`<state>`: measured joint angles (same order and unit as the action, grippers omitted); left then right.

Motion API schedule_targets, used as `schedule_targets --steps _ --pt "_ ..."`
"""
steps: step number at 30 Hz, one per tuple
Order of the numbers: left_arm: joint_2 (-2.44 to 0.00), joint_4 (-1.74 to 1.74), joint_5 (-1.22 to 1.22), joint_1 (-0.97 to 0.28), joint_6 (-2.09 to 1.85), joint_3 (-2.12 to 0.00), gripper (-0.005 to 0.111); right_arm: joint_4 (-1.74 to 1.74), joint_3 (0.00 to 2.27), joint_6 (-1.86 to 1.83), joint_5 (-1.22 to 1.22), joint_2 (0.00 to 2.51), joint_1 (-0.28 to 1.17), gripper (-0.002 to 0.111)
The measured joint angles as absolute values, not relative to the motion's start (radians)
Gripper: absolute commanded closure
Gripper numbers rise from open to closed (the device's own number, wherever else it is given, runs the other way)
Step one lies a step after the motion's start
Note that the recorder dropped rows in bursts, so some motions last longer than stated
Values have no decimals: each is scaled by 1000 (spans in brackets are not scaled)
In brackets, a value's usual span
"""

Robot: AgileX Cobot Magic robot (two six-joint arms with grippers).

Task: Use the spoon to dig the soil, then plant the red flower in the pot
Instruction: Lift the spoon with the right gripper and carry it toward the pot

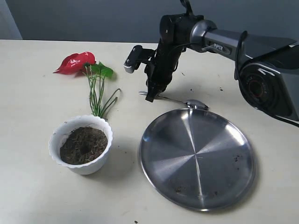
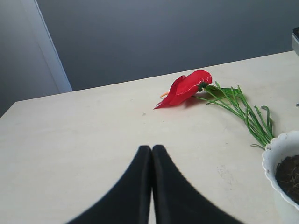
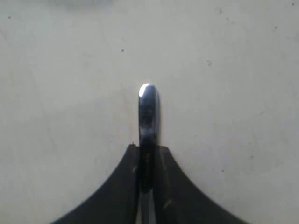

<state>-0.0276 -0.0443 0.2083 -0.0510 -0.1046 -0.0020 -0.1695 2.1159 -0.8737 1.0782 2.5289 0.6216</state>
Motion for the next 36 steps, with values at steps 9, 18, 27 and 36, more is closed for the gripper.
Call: schedule_targets --steps 9,18,27,36 --pt "-28 -44 208 -51 -105 -2 106 -165 2112 -859 1044 2525 622 109" --pt "-28 -44 208 -51 -105 -2 106 -149 2091 -853 847 2483 622 109" --pt "-28 -44 208 -51 -105 -2 106 -303 2091 -851 733 2403 622 109" --pt "-28 -44 208 -51 -105 -2 106 -533 2091 -851 624 2289 622 109"
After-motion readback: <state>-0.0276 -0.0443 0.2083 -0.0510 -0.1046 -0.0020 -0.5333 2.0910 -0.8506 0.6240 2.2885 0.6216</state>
